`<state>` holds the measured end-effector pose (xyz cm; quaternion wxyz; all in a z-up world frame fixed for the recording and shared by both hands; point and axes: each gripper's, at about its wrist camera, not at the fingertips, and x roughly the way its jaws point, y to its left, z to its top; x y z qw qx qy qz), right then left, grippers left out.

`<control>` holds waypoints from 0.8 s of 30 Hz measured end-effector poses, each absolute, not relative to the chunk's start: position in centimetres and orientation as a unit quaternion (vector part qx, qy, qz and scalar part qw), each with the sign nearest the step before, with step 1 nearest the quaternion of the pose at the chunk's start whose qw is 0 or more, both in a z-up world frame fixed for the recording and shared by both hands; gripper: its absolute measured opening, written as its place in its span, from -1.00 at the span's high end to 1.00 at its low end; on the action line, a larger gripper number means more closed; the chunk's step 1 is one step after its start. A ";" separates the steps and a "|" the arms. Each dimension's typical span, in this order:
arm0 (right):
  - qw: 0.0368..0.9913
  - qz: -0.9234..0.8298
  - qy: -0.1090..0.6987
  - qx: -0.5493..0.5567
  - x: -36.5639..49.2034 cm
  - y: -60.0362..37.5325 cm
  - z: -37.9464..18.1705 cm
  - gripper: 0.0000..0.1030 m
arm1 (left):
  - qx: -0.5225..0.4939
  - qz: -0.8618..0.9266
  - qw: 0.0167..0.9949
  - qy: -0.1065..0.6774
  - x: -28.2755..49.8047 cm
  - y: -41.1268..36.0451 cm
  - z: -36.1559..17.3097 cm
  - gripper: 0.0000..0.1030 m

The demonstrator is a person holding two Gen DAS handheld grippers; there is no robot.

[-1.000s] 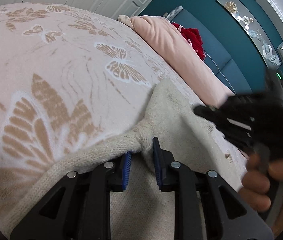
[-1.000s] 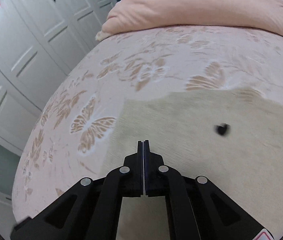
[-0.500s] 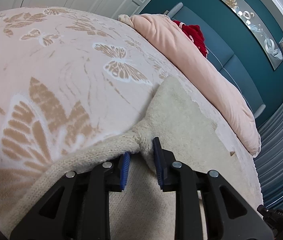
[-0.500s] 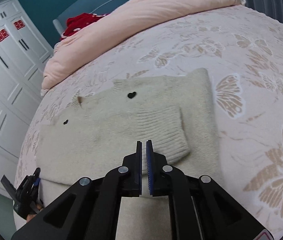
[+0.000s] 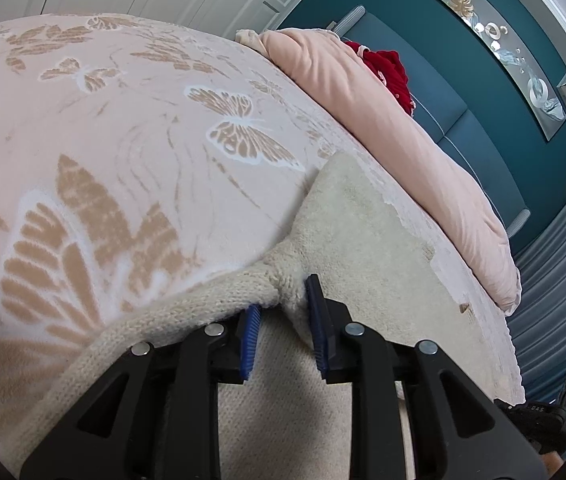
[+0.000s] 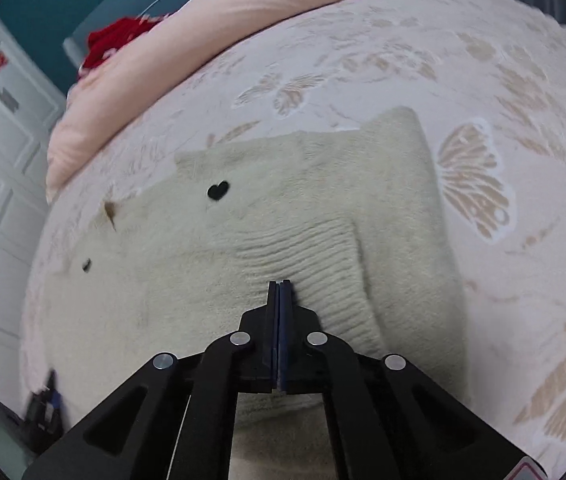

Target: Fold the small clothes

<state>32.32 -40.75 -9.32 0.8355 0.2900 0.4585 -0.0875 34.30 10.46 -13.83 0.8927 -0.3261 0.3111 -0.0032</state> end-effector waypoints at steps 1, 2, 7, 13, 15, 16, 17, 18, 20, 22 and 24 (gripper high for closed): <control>0.836 -0.099 0.450 0.299 31.0 -41.0 -8.5 0.97 | -0.327 -0.003 0.892 0.311 34.3 10.5 -13.8 0.55; 0.841 -0.099 0.442 0.296 29.4 -40.8 -7.5 0.90 | -0.327 -0.003 0.892 0.312 34.3 10.5 -13.8 0.55; 0.853 -0.101 0.444 0.255 17.5 -39.3 -4.8 0.59 | -0.340 -0.015 0.877 0.339 34.1 11.3 -13.0 0.55; 0.853 -0.146 0.470 0.173 2.3 -37.5 -4.2 -0.28 | -0.276 -0.012 0.891 0.360 22.6 15.0 -8.9 -0.67; 0.845 -0.144 0.478 0.191 -1.2 -37.7 -4.6 -0.39 | -0.271 0.006 0.888 0.371 18.2 16.8 -8.5 -0.78; 0.842 -0.139 0.480 0.204 -2.5 -37.7 -5.0 -0.43 | -0.272 0.004 0.881 0.386 16.6 17.5 -8.7 -0.78; 0.837 -0.137 0.484 0.216 -3.6 -37.8 -5.5 -0.44 | -0.271 0.005 0.873 0.405 15.3 18.0 -9.0 -0.78; 0.830 -0.139 0.491 0.226 -4.2 -37.9 -6.0 -0.44 | -0.274 0.004 0.865 0.421 14.1 18.3 -9.4 -0.78; 0.819 -0.134 0.496 0.255 -4.9 -38.0 -7.0 -0.44 | -0.282 -0.013 0.858 0.429 12.4 18.4 -9.4 -0.79; 0.813 -0.117 0.485 0.300 -5.3 -37.9 -7.5 -0.49 | -0.296 -0.031 0.849 0.437 11.5 17.8 -9.4 -0.86; 0.812 -0.105 0.471 0.329 -5.1 -37.7 -7.7 -0.56 | -0.322 -0.051 0.833 0.447 11.3 17.1 -9.7 -0.91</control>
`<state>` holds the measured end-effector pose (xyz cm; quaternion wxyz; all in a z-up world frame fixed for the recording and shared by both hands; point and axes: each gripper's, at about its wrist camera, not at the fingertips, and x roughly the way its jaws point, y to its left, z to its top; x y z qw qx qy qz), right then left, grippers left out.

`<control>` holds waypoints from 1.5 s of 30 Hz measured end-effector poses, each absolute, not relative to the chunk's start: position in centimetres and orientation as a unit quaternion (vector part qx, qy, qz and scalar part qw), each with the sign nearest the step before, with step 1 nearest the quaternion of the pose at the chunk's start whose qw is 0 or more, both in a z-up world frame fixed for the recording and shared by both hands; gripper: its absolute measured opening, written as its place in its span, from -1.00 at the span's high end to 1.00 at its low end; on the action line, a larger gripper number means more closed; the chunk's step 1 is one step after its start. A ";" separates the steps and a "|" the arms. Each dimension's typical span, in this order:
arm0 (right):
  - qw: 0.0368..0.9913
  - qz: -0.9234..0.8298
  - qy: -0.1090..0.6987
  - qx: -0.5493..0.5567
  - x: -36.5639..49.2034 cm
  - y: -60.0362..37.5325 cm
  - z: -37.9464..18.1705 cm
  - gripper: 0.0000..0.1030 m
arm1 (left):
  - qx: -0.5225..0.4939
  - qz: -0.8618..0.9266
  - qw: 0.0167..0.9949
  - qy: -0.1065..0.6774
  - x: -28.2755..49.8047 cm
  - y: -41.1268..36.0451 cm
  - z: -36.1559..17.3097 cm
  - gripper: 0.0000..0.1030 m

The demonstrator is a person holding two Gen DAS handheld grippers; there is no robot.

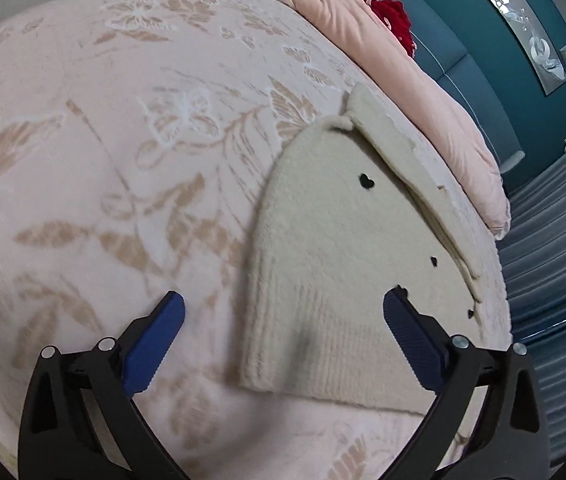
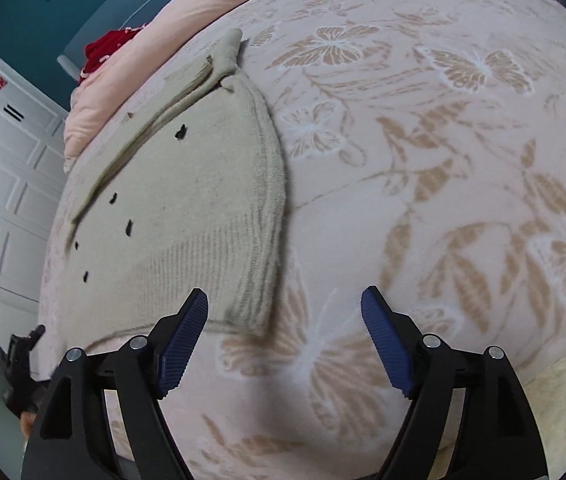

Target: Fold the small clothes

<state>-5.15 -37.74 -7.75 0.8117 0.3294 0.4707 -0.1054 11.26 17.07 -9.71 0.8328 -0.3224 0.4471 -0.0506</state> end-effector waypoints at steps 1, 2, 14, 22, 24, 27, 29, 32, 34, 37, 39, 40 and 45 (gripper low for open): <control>0.811 -0.103 0.466 0.339 -4.9 -37.6 -7.8 -0.60 | -0.331 -0.054 0.827 0.451 11.4 16.7 -9.9 -0.91; 0.810 -0.096 0.460 0.351 -4.5 -37.5 -8.0 -0.61 | -0.333 -0.050 0.826 0.452 11.7 16.3 -10.0 -0.91; 0.790 -0.055 0.434 0.430 0.8 -36.6 -8.5 0.80 | -0.410 -0.085 0.771 0.480 15.2 15.4 -10.4 0.85; 0.838 -0.011 0.375 0.395 -3.5 -37.4 -0.8 0.86 | -0.393 -0.129 0.762 0.498 11.8 16.8 -6.1 0.89; 0.843 -0.009 0.393 0.366 -5.4 -37.0 -0.4 0.86 | -0.385 -0.140 0.763 0.500 9.9 17.0 -5.2 0.89; 0.840 0.001 0.435 0.323 -9.2 -36.5 -0.2 0.86 | -0.343 -0.157 0.768 0.518 6.0 16.9 -3.9 0.89; 0.830 0.019 0.475 0.291 -12.4 -35.9 -0.4 0.86 | -0.318 -0.173 0.761 0.538 2.6 17.1 -3.4 0.89; 0.809 0.069 0.542 0.218 -17.6 -33.9 -0.7 0.86 | -0.284 -0.219 0.735 0.575 -2.8 17.3 -2.8 0.88; 0.786 0.107 0.570 0.213 -20.7 -33.3 -0.1 0.85 | -0.267 -0.243 0.717 0.597 -6.0 17.9 -1.9 0.88; 0.788 0.156 0.544 0.242 -23.3 -33.4 3.1 0.85 | -0.276 -0.245 0.724 0.583 -8.0 19.1 0.7 0.88; 0.811 0.170 0.496 0.259 -22.6 -34.2 6.0 0.84 | -0.292 -0.252 0.741 0.550 -6.9 19.1 2.8 0.88; 0.826 0.170 0.467 0.264 -21.7 -34.6 7.2 0.84 | -0.293 -0.259 0.752 0.530 -5.8 18.9 3.7 0.88; 0.870 0.105 0.337 0.343 -11.4 -39.5 9.1 0.79 | -0.268 -0.242 0.819 0.446 4.6 15.4 6.9 0.85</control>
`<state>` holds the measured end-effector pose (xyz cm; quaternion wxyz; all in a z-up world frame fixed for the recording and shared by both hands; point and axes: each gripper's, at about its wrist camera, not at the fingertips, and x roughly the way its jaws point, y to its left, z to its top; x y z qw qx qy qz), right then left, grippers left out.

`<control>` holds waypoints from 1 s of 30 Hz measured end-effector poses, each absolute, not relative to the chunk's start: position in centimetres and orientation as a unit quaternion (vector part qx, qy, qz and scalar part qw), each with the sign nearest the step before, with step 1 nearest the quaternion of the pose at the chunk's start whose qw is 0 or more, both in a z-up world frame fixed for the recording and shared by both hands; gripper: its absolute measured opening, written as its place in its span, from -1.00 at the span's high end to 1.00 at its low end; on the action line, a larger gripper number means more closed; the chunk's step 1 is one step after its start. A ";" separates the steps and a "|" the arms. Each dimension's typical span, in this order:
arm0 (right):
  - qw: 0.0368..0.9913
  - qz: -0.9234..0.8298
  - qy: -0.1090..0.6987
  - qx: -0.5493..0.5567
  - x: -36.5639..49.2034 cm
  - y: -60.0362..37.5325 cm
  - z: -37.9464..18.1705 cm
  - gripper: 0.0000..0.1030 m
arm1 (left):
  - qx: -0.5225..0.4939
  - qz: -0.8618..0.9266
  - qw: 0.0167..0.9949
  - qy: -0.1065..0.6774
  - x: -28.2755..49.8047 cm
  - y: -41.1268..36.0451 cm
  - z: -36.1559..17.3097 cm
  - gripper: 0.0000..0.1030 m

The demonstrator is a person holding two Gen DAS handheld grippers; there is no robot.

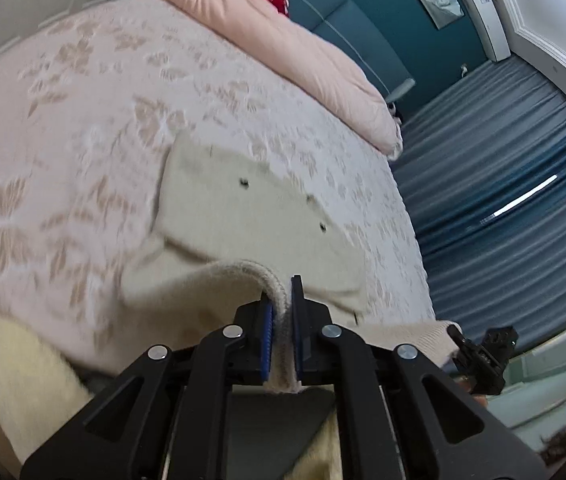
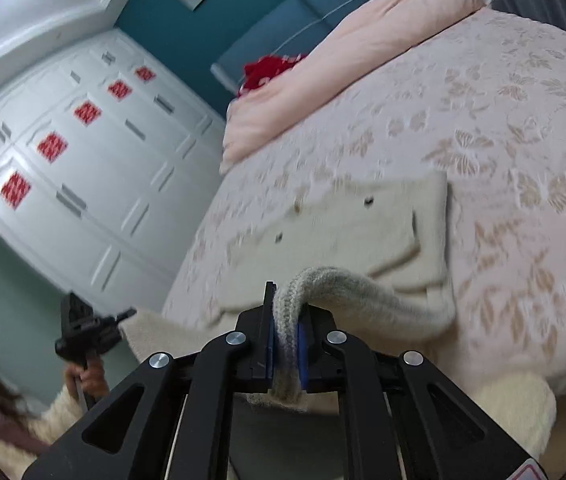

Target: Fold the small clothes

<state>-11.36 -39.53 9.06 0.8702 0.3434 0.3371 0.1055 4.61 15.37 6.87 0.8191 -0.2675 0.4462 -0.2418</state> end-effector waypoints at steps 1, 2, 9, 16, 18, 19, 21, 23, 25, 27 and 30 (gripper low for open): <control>0.869 0.090 0.319 0.368 -9.1 -40.7 8.3 0.71 | -0.253 -0.229 0.832 0.436 6.9 14.4 6.8 0.83; 0.870 0.071 0.309 0.378 -6.9 -41.5 7.3 0.71 | -0.222 -0.207 0.855 0.420 9.1 13.1 6.5 0.77; 0.864 -0.070 0.334 0.370 -2.8 -42.0 2.2 -0.01 | -0.164 -0.087 0.873 0.451 15.1 10.0 0.2 -0.34; 0.890 -0.082 0.392 0.219 -1.5 -39.8 0.7 -0.26 | -0.122 -0.105 0.878 0.451 16.3 9.2 -0.7 -0.78; 0.888 -0.082 0.401 0.208 0.2 -39.9 -0.1 -0.29 | -0.118 -0.104 0.873 0.461 18.2 8.7 -1.7 -0.79; 0.887 -0.086 0.408 0.200 1.3 -40.0 -0.5 -0.30 | -0.116 -0.103 0.871 0.467 19.1 8.3 -2.3 -0.82; 0.883 -0.096 0.416 0.196 3.0 -40.4 -1.4 -0.31 | -0.110 -0.105 0.866 0.476 20.7 7.8 -3.4 -0.86; 0.874 -0.097 0.430 0.206 4.4 -40.8 -2.3 -0.31 | -0.104 -0.102 0.863 0.484 22.0 7.2 -4.4 -0.86; 0.866 -0.101 0.442 0.208 5.6 -40.8 -3.1 -0.31 | -0.103 -0.103 0.859 0.491 23.0 6.7 -5.4 -0.86; 0.867 -0.103 0.444 0.202 6.4 -40.7 -3.7 -0.31 | -0.108 -0.112 0.855 0.494 23.5 6.2 -6.1 -0.86; 0.863 -0.101 0.456 0.193 7.3 -40.1 -4.7 0.02 | -0.098 -0.129 0.852 0.498 23.8 5.2 -6.9 -0.74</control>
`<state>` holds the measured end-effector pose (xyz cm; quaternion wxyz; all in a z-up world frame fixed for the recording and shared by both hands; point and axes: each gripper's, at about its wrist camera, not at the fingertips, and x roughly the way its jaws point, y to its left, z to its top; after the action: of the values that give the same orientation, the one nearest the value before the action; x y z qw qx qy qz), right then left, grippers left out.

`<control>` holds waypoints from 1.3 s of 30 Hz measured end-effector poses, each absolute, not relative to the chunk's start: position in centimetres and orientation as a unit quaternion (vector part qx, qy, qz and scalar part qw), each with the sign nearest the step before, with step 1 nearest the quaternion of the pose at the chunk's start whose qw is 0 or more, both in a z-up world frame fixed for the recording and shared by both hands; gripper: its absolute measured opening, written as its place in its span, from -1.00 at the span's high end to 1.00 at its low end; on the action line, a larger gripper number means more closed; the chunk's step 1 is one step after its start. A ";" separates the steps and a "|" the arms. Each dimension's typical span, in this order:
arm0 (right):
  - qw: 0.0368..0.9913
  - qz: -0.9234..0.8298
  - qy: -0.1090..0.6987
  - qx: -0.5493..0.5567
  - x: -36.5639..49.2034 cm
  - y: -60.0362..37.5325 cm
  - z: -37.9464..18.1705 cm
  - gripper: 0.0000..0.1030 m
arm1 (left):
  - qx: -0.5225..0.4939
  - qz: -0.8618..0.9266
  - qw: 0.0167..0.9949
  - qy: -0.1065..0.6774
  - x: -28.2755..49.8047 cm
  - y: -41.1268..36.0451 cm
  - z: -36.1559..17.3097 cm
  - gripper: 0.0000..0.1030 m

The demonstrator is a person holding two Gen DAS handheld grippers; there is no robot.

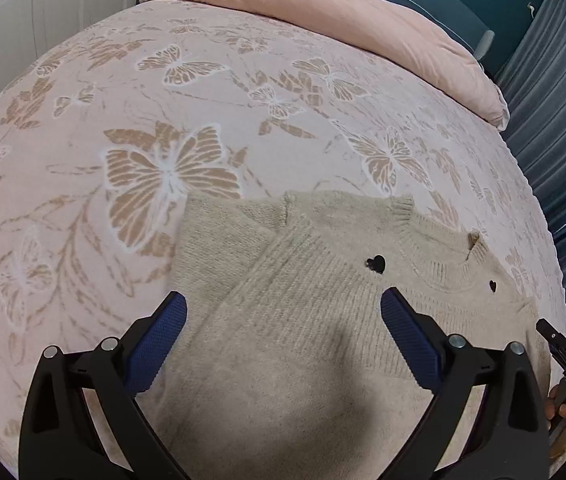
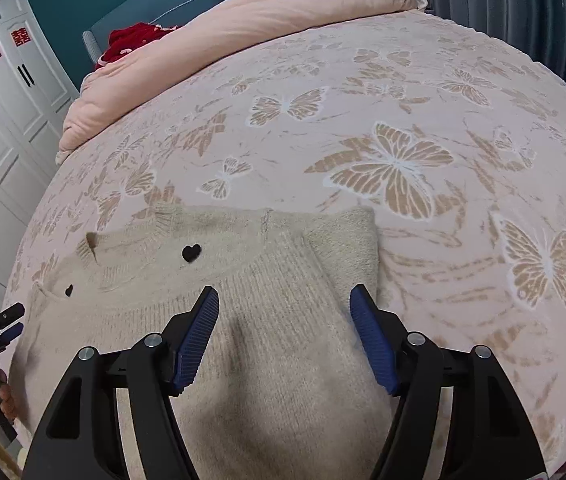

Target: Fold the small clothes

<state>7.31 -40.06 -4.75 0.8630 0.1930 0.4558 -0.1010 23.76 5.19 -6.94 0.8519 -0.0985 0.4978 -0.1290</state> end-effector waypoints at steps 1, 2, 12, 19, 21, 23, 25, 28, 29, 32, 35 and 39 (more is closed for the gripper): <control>0.861 -0.098 0.464 0.186 7.5 -39.6 -5.1 0.36 | -0.087 -0.133 0.850 0.502 23.7 4.8 -7.2 -0.57; 0.857 -0.094 0.475 0.179 7.7 -39.3 -5.5 0.53 | -0.075 -0.131 0.844 0.515 23.7 4.4 -7.5 -0.19; 0.913 -0.028 0.347 0.212 2.6 -38.1 2.5 0.85 | -0.145 -0.162 0.861 0.460 20.3 7.4 -1.3 0.85; 0.931 -0.043 0.295 0.212 7.4 -40.2 8.0 0.84 | -0.134 -0.150 0.893 0.402 24.4 7.1 5.0 0.85; 0.914 -0.071 0.329 0.226 10.1 -41.8 5.2 0.81 | -0.125 -0.129 0.890 0.420 27.0 6.5 3.4 0.83; 0.881 -0.095 0.385 0.258 12.6 -43.4 0.2 0.76 | -0.094 -0.088 0.884 0.449 29.1 5.7 -0.2 0.75; 0.850 -0.130 0.455 0.231 14.2 -43.6 -4.4 0.76 | -0.086 -0.066 0.862 0.495 29.8 5.4 -4.7 0.75; 0.861 -0.155 0.445 0.193 12.4 -42.2 -4.4 0.70 | -0.126 -0.066 0.849 0.510 27.5 6.4 -7.1 0.74; 0.873 -0.155 0.428 0.175 11.3 -41.3 -3.1 0.69 | -0.127 -0.067 0.856 0.496 26.1 6.7 -6.5 0.72; 0.905 -0.099 0.397 0.114 8.8 -36.2 0.3 0.67 | -0.122 -0.102 0.866 0.475 22.1 5.9 -4.0 0.20; 0.892 0.013 0.434 0.125 9.4 -28.8 -0.3 0.68 | -0.121 -0.151 0.862 0.468 19.4 2.2 -3.1 -0.08; 0.864 0.080 0.484 0.114 11.0 -21.2 -4.2 0.87 | -0.087 -0.157 0.840 0.512 17.8 -1.8 -5.9 -0.08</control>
<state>11.04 -21.20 -4.24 0.8637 0.1145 0.4842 0.0803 17.79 -1.79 -5.93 0.8399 -0.0871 0.5123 -0.1566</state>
